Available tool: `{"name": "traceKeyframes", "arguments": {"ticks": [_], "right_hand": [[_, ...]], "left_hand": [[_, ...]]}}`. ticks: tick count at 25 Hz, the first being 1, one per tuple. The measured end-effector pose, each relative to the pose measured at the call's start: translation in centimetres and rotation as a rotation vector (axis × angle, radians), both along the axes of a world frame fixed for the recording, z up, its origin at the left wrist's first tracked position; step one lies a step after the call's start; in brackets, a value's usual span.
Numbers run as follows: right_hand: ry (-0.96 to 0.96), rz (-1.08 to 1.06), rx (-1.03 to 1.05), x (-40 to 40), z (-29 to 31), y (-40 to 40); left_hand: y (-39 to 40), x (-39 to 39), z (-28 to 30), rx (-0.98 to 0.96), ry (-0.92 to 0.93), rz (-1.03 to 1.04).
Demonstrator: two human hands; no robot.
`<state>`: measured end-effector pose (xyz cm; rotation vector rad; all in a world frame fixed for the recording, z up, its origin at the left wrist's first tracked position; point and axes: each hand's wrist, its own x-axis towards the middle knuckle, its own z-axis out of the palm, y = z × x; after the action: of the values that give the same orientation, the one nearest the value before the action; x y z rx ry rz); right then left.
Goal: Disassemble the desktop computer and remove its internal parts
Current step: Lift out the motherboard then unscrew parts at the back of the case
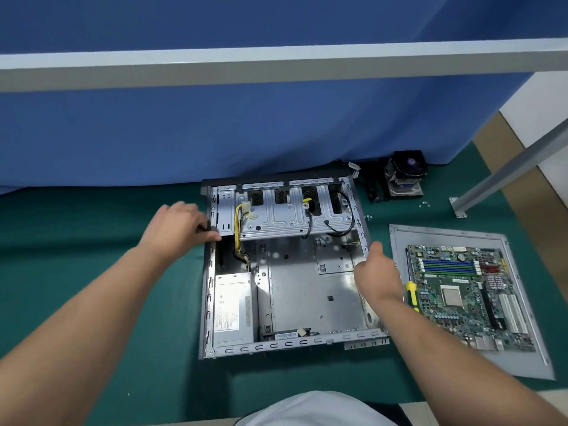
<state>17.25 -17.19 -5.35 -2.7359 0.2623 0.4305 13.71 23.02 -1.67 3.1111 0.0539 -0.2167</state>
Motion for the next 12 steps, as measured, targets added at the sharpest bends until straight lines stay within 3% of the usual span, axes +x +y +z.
{"name": "traceKeyframes", "arguments": {"ticks": [2,5,8,10,12], "right_hand": [[-0.004,-0.002,0.000,0.0,0.0,0.0],[-0.013,-0.008,0.020,0.0,0.0,0.0],[-0.021,-0.024,0.059,0.0,0.0,-0.1],[-0.002,-0.045,0.106,0.1,0.0,-0.1],[0.018,-0.052,0.175,0.2,0.0,-0.3]], "left_hand": [[0.3,1.0,0.1,-0.017,-0.021,0.019],[-0.6,0.3,-1.6,-0.214,-0.131,0.227],[-3.9,-2.5,-2.9,-0.593,-0.263,0.519],[-6.5,-4.5,-3.7,-0.881,-0.241,0.692],[-8.4,-6.2,-4.3,-0.986,-0.161,0.792]]}}
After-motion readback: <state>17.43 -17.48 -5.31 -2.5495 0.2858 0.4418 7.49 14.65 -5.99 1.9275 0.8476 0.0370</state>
